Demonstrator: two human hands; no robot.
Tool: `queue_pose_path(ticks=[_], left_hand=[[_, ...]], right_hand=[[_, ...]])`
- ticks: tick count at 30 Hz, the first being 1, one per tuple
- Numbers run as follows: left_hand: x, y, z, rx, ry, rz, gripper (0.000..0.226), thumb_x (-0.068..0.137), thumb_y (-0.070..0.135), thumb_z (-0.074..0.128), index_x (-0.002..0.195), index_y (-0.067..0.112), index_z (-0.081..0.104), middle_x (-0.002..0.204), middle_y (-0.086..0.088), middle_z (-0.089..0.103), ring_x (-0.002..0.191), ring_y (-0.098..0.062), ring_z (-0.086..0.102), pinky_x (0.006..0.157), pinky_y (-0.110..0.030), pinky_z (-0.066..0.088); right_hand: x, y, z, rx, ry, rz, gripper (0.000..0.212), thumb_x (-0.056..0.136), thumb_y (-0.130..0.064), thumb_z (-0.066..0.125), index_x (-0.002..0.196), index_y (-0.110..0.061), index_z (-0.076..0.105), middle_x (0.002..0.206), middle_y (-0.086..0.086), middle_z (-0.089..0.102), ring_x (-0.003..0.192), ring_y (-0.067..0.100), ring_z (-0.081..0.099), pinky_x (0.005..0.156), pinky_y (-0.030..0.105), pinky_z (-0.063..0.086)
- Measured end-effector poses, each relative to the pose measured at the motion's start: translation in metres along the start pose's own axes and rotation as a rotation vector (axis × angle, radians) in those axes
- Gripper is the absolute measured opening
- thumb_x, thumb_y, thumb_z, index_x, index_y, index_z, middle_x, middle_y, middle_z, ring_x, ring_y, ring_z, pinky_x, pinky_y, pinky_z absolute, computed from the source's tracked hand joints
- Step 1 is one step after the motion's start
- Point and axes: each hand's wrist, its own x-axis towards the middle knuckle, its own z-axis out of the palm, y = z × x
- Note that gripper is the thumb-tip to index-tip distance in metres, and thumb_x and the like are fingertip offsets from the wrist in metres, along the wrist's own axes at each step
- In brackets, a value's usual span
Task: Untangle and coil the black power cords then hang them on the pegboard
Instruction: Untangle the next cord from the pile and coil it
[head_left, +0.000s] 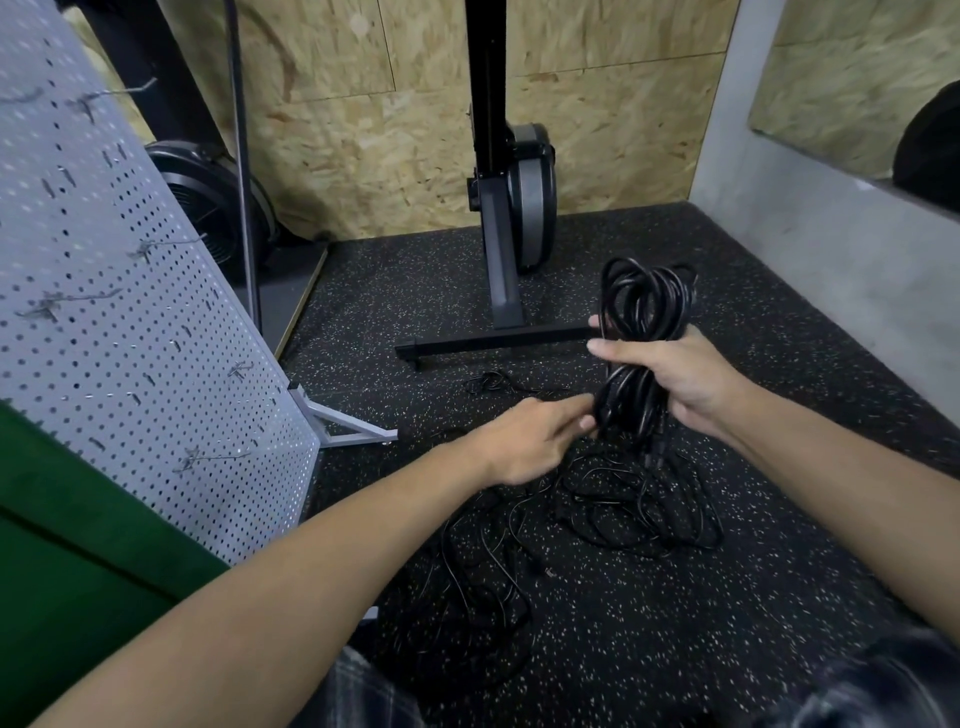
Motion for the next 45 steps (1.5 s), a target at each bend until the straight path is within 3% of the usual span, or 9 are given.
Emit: queue_pose_path(ticks=[6, 10, 13, 18, 22, 28, 33, 39, 45], left_hand=[[-0.001, 0.007, -0.002, 0.095, -0.091, 0.071, 0.027, 0.114, 0.029, 0.038, 0.13, 0.019, 0.057, 0.087, 0.01, 0.064, 0.075, -0.001, 0.061, 0.071, -0.028, 0.043], [-0.001, -0.004, 0.009, 0.032, -0.104, -0.012, 0.018, 0.112, 0.029, 0.042, 0.121, 0.022, 0.056, 0.085, -0.002, 0.066, 0.076, -0.021, 0.062, 0.074, -0.036, 0.047], [-0.004, -0.025, 0.014, -0.036, -0.092, -0.16, 0.021, 0.11, 0.037, 0.049, 0.094, 0.028, 0.059, 0.081, -0.001, 0.072, 0.073, -0.016, 0.067, 0.074, -0.034, 0.052], [-0.014, -0.058, -0.001, -0.1, -0.053, -0.323, 0.035, 0.103, 0.046, 0.062, 0.083, 0.019, 0.073, 0.05, 0.018, 0.054, 0.046, 0.0, 0.043, 0.052, -0.024, 0.034], [-0.022, -0.078, -0.007, 0.001, -0.094, -0.372, 0.032, 0.102, 0.049, 0.063, 0.092, 0.019, 0.069, 0.07, 0.007, 0.061, 0.061, -0.01, 0.052, 0.06, -0.027, 0.039], [-0.026, -0.083, -0.025, -0.023, 0.108, -0.307, 0.021, 0.1, 0.044, 0.066, 0.089, 0.027, 0.071, 0.075, 0.001, 0.071, 0.068, -0.012, 0.067, 0.067, -0.031, 0.053], [-0.01, -0.04, -0.037, -0.013, 0.16, -0.075, 0.014, 0.099, 0.037, 0.07, 0.101, 0.024, 0.075, 0.093, 0.013, 0.07, 0.085, 0.003, 0.061, 0.076, -0.015, 0.046], [-0.001, -0.011, -0.035, 0.036, 0.247, 0.107, 0.015, 0.097, 0.029, 0.074, 0.1, 0.015, 0.075, 0.087, 0.006, 0.065, 0.077, -0.004, 0.054, 0.071, -0.016, 0.041], [0.0, 0.002, -0.032, -0.081, 0.466, 0.113, 0.023, 0.086, 0.027, 0.086, 0.08, 0.014, 0.068, 0.075, 0.006, 0.068, 0.069, -0.008, 0.059, 0.063, -0.026, 0.047]], right_hand=[[-0.004, 0.0, -0.004, -0.061, -0.103, 0.131, 0.018, 0.083, -0.002, 0.078, 0.099, -0.01, 0.078, 0.086, 0.007, 0.07, 0.064, 0.019, 0.066, 0.061, 0.032, 0.058], [-0.006, -0.004, -0.003, 0.045, -0.161, 0.077, 0.007, 0.088, -0.006, 0.075, 0.092, -0.01, 0.071, 0.09, 0.009, 0.073, 0.101, 0.031, 0.075, 0.089, 0.045, 0.059], [-0.008, -0.015, -0.006, 0.167, -0.109, 0.036, 0.008, 0.09, -0.007, 0.075, 0.092, -0.009, 0.067, 0.072, 0.001, 0.062, 0.076, 0.022, 0.07, 0.093, 0.053, 0.059], [-0.008, -0.02, -0.016, 0.119, 0.0, -0.01, 0.012, 0.091, -0.009, 0.075, 0.083, -0.012, 0.066, 0.061, -0.004, 0.054, 0.05, 0.013, 0.054, 0.058, 0.031, 0.056], [-0.008, -0.023, -0.022, 0.109, 0.052, 0.006, 0.011, 0.091, -0.009, 0.075, 0.085, -0.012, 0.066, 0.059, -0.004, 0.053, 0.05, 0.012, 0.051, 0.052, 0.028, 0.05], [0.001, -0.021, -0.032, -0.371, 0.257, -0.115, 0.014, 0.087, -0.029, 0.083, 0.096, -0.025, 0.073, 0.096, -0.009, 0.072, 0.089, 0.011, 0.066, 0.085, 0.031, 0.05], [0.004, 0.001, -0.028, -0.665, 0.173, 0.073, 0.08, 0.057, -0.08, 0.081, 0.117, -0.029, 0.071, 0.115, -0.005, 0.072, 0.106, 0.021, 0.067, 0.098, 0.043, 0.05], [-0.012, -0.002, -0.011, -0.677, -0.117, 0.056, 0.055, 0.067, -0.075, 0.078, 0.099, -0.03, 0.078, 0.098, -0.009, 0.077, 0.096, 0.01, 0.069, 0.082, 0.027, 0.051], [-0.01, 0.005, -0.001, -0.68, -0.37, 0.061, 0.062, 0.064, -0.069, 0.087, 0.12, -0.047, 0.071, 0.124, -0.017, 0.072, 0.12, 0.004, 0.063, 0.113, 0.035, 0.044]])
